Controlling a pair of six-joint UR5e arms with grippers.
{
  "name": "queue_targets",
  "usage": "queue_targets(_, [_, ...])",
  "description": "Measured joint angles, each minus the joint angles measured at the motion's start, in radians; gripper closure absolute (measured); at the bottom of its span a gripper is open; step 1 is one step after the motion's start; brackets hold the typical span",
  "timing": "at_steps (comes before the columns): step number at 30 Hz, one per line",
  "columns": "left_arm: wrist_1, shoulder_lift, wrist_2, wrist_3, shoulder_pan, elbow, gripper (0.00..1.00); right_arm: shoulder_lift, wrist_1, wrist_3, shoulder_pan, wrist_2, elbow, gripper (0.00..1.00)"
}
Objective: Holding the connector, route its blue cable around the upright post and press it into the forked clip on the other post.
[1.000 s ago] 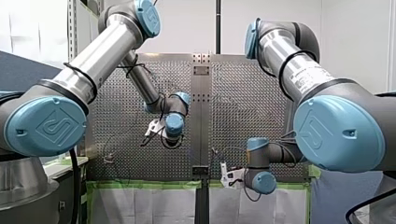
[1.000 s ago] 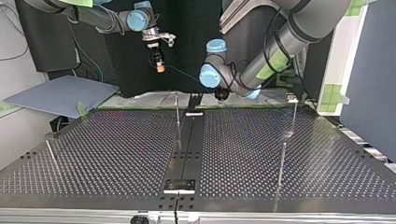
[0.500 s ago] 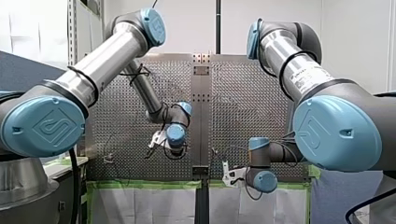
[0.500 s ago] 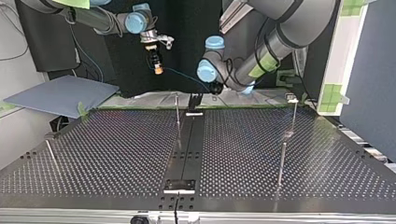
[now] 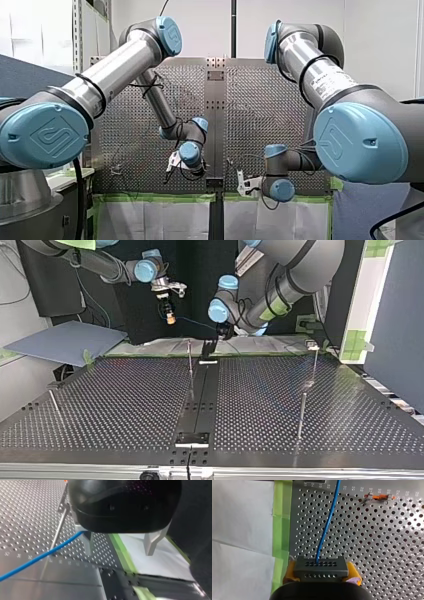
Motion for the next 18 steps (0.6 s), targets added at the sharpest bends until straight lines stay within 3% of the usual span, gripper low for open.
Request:
queue_targets(11, [0.018, -0.002, 0.030, -0.096, -0.025, 0.000, 0.00, 0.000, 0.027, -0.005, -0.015, -0.020, -0.038, 1.00])
queue_targets(18, [0.006, -0.002, 0.017, -0.114, -0.028, 0.000, 0.00, 0.000, 0.034, -0.006, -0.032, -0.034, -0.050, 1.00])
